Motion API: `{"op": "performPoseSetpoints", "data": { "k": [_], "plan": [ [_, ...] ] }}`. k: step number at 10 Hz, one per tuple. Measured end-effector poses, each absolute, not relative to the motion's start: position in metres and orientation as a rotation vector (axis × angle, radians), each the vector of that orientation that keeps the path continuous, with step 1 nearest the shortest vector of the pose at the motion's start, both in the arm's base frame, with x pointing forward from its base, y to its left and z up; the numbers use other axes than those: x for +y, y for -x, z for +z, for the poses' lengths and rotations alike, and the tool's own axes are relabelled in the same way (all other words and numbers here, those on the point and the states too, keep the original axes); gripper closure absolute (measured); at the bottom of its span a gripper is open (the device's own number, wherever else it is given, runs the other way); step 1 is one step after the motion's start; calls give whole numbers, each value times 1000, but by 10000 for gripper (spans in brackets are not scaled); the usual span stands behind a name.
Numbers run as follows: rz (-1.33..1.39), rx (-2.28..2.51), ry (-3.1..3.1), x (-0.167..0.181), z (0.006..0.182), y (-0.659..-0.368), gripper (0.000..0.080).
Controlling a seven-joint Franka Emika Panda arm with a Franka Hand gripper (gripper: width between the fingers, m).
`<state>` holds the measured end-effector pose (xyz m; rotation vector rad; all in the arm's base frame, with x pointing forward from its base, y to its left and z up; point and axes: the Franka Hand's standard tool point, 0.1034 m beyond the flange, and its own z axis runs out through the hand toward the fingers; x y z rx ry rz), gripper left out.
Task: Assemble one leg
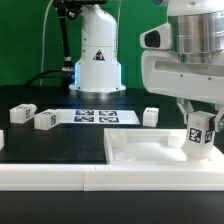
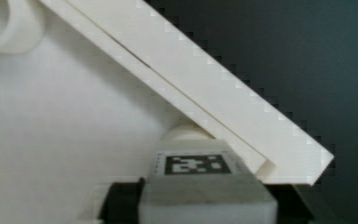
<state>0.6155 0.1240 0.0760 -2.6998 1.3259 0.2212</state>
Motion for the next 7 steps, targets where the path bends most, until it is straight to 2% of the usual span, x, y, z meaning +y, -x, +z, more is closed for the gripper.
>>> {"op": "performPoseSetpoints", "data": {
  "k": [2,3,4,7],
  "plan": [
    [220,1319,2702,125,76,-616,506],
    [217,1265,2725,125,76,-616,324],
    [211,1186,2757,124,76,-616,202],
    [173,693,2914,129,75,-614,160]
  ]
}}
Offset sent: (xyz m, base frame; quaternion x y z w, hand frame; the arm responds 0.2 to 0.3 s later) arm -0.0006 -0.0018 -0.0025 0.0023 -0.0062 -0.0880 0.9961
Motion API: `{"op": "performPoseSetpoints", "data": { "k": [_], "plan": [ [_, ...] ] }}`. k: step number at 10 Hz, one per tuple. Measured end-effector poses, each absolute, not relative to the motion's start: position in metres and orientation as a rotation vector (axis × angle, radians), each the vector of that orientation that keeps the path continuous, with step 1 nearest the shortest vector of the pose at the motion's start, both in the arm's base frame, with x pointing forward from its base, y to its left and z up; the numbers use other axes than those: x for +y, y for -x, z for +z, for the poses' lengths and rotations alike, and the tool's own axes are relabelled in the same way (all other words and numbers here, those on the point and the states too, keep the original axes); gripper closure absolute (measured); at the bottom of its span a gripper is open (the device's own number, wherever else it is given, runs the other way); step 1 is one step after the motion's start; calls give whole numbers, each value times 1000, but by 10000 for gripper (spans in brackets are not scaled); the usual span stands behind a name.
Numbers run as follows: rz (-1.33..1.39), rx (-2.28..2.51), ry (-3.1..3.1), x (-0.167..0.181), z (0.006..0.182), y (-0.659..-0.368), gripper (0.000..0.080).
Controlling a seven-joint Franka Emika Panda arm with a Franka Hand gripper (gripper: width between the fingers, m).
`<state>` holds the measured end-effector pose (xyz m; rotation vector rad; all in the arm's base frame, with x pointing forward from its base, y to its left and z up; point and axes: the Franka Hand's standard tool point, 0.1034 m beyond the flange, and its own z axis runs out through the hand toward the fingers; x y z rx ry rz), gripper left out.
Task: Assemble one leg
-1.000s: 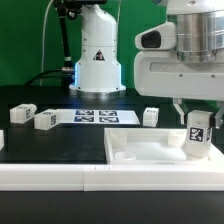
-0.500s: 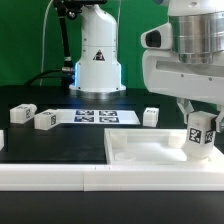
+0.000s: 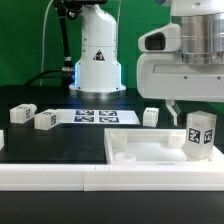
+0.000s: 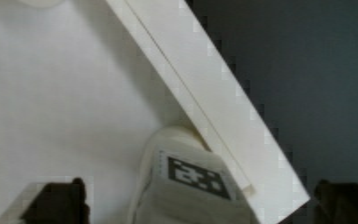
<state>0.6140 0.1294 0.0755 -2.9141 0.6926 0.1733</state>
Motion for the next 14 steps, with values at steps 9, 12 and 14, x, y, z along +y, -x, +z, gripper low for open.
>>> {"op": "performPoseSetpoints", "data": {
  "k": [9,12,14],
  "plan": [
    [34,-504,2989,111,81,-620,151],
    [37,-526,2983,112,80,-619,151],
    [37,-526,2983,112,80,-619,242]
  ]
}}
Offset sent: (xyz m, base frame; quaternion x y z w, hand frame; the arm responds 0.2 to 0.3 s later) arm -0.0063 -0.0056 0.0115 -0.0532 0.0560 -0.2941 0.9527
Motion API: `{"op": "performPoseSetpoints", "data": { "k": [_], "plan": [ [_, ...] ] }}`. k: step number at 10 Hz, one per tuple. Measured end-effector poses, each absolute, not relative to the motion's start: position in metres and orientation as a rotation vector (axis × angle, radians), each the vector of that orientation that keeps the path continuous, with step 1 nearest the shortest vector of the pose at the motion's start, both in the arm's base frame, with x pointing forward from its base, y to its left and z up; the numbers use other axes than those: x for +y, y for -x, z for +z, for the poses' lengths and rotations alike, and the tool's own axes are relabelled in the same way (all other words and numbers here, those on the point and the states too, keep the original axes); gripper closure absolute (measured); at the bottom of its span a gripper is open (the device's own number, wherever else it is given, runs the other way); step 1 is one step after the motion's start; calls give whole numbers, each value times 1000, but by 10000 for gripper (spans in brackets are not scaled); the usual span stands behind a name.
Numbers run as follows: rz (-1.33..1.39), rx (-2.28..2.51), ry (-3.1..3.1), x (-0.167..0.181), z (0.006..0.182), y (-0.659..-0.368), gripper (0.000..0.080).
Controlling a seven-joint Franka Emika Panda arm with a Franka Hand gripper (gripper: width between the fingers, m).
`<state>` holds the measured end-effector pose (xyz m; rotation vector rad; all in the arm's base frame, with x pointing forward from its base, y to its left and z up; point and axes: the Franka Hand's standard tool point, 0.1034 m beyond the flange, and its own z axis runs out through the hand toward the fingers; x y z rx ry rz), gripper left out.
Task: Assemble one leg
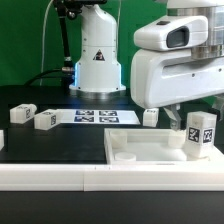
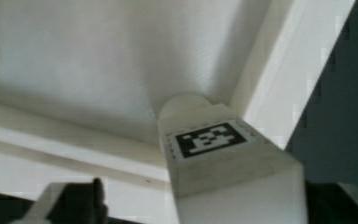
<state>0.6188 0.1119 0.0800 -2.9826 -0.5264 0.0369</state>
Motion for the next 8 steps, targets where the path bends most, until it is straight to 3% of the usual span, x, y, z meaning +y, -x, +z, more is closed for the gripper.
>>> {"op": "performPoseSetpoints", "data": {
  "k": [1,2,3,5,8],
  "plan": [
    [37,-526,2983,112,80,-619,417],
    [37,-526,2983,112,80,-619,417],
    [38,-510,2986,112,80,-619,508],
    [39,-488,2989,112,80,-619,508],
    [69,49,3014,113,79,-619,508]
  ]
}}
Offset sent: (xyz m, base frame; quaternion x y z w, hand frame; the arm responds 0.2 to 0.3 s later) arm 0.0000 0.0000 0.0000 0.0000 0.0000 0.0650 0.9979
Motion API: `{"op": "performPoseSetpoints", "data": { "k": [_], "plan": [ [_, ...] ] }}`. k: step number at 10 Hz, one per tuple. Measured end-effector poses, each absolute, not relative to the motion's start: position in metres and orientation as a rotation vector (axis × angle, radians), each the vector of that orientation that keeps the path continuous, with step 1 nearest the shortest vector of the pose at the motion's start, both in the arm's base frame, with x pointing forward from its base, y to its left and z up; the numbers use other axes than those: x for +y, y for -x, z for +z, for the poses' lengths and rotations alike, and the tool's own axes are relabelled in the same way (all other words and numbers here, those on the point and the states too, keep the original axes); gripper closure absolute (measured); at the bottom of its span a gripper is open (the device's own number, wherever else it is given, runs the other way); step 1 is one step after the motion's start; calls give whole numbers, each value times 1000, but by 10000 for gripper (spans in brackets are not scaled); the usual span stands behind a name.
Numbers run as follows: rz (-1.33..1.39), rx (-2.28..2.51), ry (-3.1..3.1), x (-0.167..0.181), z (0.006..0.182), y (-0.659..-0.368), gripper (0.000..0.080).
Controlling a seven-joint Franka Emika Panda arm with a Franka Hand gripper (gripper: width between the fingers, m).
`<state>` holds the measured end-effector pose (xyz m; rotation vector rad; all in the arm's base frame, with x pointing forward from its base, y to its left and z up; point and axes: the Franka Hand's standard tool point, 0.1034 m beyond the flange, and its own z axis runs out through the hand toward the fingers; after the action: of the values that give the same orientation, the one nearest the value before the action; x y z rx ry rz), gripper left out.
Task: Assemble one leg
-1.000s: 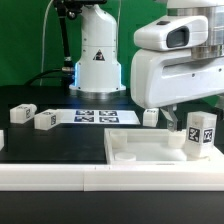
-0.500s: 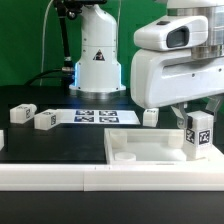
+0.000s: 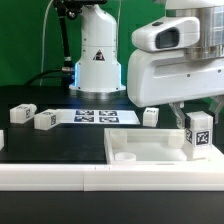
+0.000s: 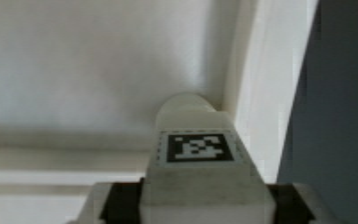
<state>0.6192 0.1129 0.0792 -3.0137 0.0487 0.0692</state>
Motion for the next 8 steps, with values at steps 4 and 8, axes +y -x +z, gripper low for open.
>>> {"op": "performPoseSetpoints", "data": {
  "k": [4,8],
  "plan": [
    [103,644,2939,113,79,-620,508],
    [126,1295,2731,116,78,-622,508]
  ]
}}
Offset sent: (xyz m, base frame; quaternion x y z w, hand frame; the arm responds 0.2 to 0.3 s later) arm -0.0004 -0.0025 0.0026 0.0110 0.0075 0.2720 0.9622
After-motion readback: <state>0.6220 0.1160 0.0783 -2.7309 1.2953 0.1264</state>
